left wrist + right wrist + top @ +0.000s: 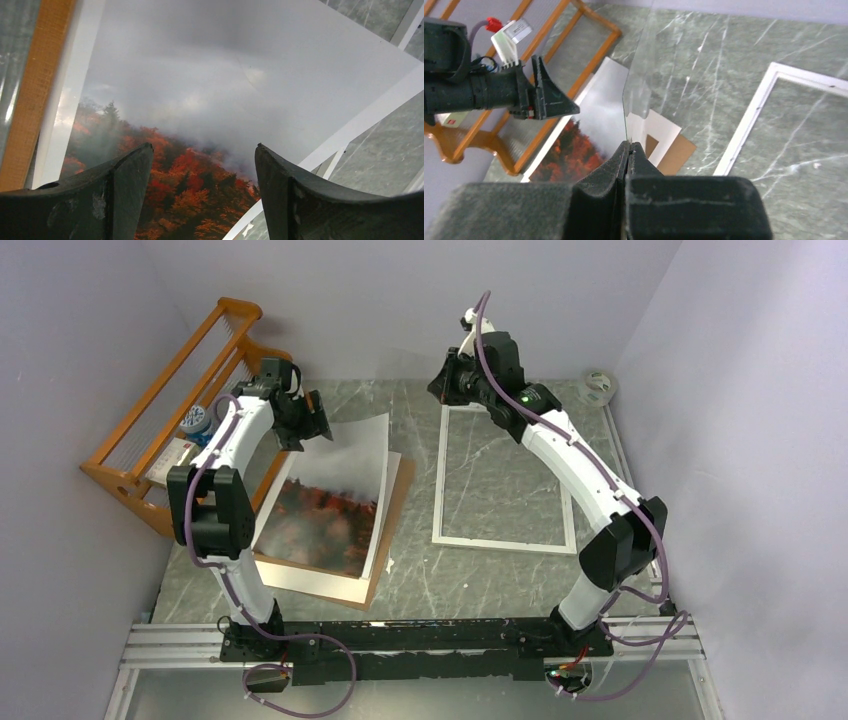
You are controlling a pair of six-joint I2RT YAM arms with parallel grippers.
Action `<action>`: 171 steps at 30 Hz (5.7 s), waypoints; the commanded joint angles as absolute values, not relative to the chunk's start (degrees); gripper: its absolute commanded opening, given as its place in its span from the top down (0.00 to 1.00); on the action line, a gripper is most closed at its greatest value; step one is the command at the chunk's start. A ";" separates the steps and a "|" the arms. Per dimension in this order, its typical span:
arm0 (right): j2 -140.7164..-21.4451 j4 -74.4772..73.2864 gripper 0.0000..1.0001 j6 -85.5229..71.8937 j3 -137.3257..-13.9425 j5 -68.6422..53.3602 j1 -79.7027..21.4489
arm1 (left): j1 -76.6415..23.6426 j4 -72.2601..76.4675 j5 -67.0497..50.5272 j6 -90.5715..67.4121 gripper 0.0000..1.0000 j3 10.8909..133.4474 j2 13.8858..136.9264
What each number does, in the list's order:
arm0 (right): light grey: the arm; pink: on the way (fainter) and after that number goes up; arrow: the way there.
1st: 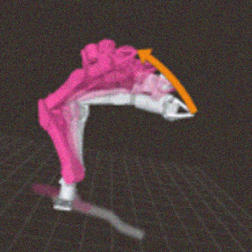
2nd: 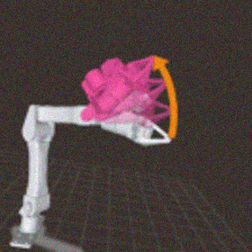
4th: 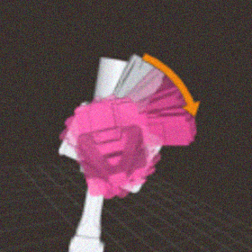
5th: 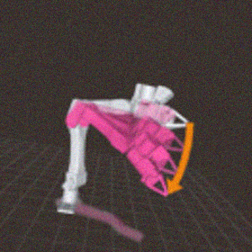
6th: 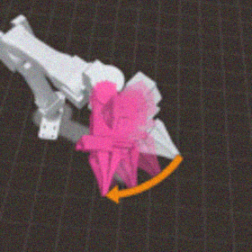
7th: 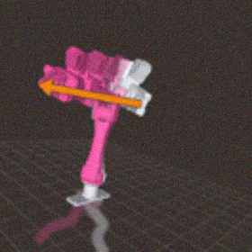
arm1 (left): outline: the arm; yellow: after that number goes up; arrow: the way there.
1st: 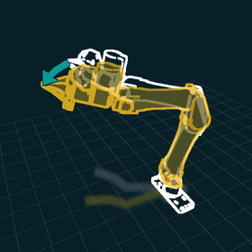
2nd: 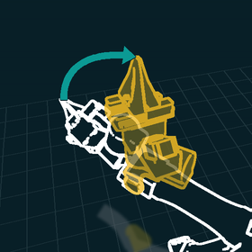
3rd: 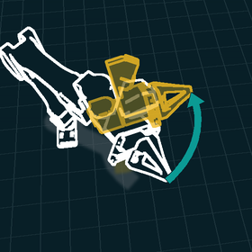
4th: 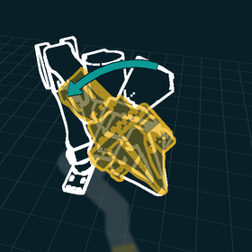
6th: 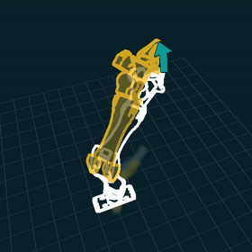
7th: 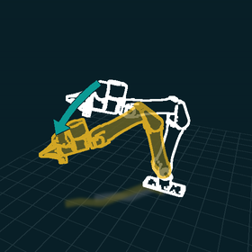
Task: Put the photo into the frame
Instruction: Pick up the photo frame item at the center of the board.
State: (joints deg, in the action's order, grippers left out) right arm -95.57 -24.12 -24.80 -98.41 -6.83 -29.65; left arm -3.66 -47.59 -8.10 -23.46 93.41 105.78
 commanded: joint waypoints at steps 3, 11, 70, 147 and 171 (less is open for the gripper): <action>-90.53 -25.39 1.00 -17.37 -102.78 -1.66 -27.65 | -3.12 -44.94 -12.85 -24.52 0.20 94.00 103.55; -86.07 -31.75 1.00 -1.53 -105.63 -13.04 -24.06 | -2.99 -40.15 -24.03 -23.79 0.16 99.08 105.63; -67.84 -14.56 1.00 -9.32 -108.48 -45.56 -23.16 | 4.68 31.65 -79.24 -54.82 0.16 80.63 77.25; -93.72 73.72 0.06 -87.03 -72.87 -38.13 -16.53 | 5.23 42.34 -63.92 -90.03 0.97 97.72 81.59; -94.34 79.51 0.68 -96.60 -76.74 -46.04 -13.93 | 5.35 27.24 -68.31 -77.61 0.97 99.99 81.73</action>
